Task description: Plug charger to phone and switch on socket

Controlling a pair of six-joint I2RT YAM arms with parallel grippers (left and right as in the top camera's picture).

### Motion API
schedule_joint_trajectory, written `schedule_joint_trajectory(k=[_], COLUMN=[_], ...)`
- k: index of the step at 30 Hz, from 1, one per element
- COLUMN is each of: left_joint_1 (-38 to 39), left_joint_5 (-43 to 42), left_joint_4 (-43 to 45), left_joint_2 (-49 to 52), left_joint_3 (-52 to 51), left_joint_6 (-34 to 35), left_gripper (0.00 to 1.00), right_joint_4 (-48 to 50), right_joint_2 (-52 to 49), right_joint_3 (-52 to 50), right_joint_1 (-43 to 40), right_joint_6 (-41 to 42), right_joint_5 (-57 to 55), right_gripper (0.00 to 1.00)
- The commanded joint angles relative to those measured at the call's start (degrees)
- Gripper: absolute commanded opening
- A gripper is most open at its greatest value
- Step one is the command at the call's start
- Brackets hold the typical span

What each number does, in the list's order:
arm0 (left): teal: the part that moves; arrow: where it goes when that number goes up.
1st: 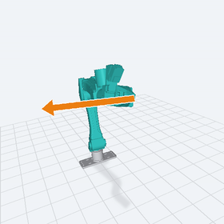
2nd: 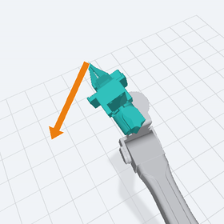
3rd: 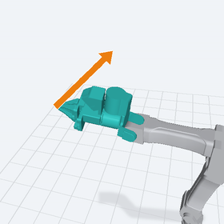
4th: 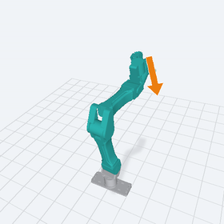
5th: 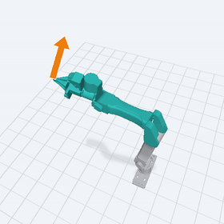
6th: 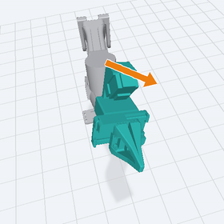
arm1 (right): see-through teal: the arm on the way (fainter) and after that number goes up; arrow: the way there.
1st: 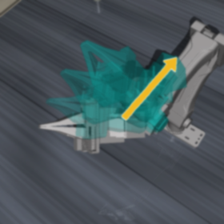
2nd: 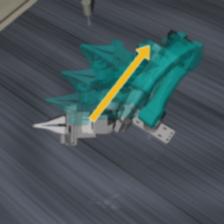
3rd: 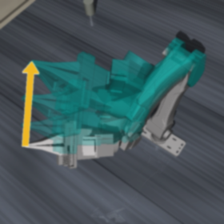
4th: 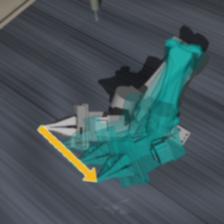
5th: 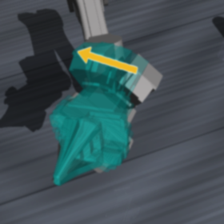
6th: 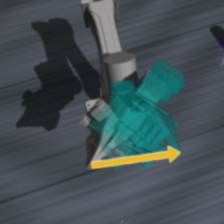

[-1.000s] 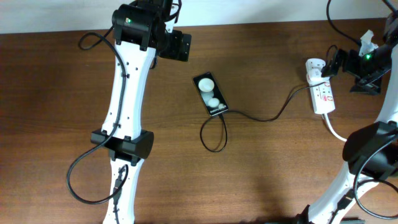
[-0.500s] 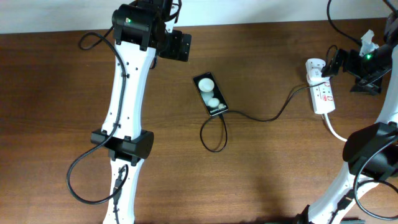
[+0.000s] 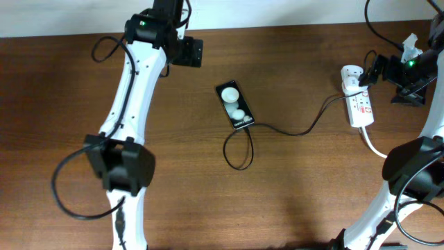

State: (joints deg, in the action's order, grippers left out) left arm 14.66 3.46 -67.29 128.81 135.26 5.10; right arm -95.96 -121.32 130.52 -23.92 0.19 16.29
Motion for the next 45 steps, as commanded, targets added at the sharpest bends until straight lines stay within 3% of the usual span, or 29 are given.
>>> schedule_joint_trajectory(k=[1,6,11,17,20,29,31,36,45], left_joint_1=[-0.9,-1.0,-1.8,-4.1,-5.7,-10.7,-11.6,-14.1,-16.4], left_joint_5=[0.4,1.2,7.7,11.3,11.0,2.5,-2.0,-3.7,-3.7], left_joint_4=[10.0,36.1,64.4,78.7,78.8,79.3,73.5,62.4,62.3], left_joint_2=[-12.0,-29.9,-51.6,-80.0,-94.4,-118.5,-123.0,-127.3,-128.5], left_joint_3=[-17.3,-48.4,-80.4,-107.1,-116.2,-134.7,-134.7,-134.7,-134.7], left_joint_6=[-0.9,-0.9,-0.9,-0.9,-1.1,-2.4,-8.0,-11.0,-11.0], left_gripper=[0.99,0.99,0.99,0.99,0.99,0.99,0.99,0.99,0.99], right_joint_4=[0.0,0.0,0.0,0.0,0.0,0.0,0.0,0.0,0.0], right_joint_2=[1.9,1.9,1.9,1.9,1.9,1.9,1.9,1.9,1.9], right_joint_3=[1.0,1.0,1.0,1.0,1.0,1.0,1.0,1.0,1.0], right_joint_1=[-0.2,-0.2,-0.2,-0.2,-0.2,-0.2,-0.2,-0.2,-0.2], right_joint_6=[0.3,0.3,0.3,0.3,0.3,0.3,0.3,0.3,0.3], right_joint_5=[-0.5,-0.5,-0.5,-0.5,-0.5,-0.5,-0.5,-0.5,-0.5], right_gripper=[0.99,0.99,0.99,0.99,0.99,0.99,0.99,0.99,0.98])
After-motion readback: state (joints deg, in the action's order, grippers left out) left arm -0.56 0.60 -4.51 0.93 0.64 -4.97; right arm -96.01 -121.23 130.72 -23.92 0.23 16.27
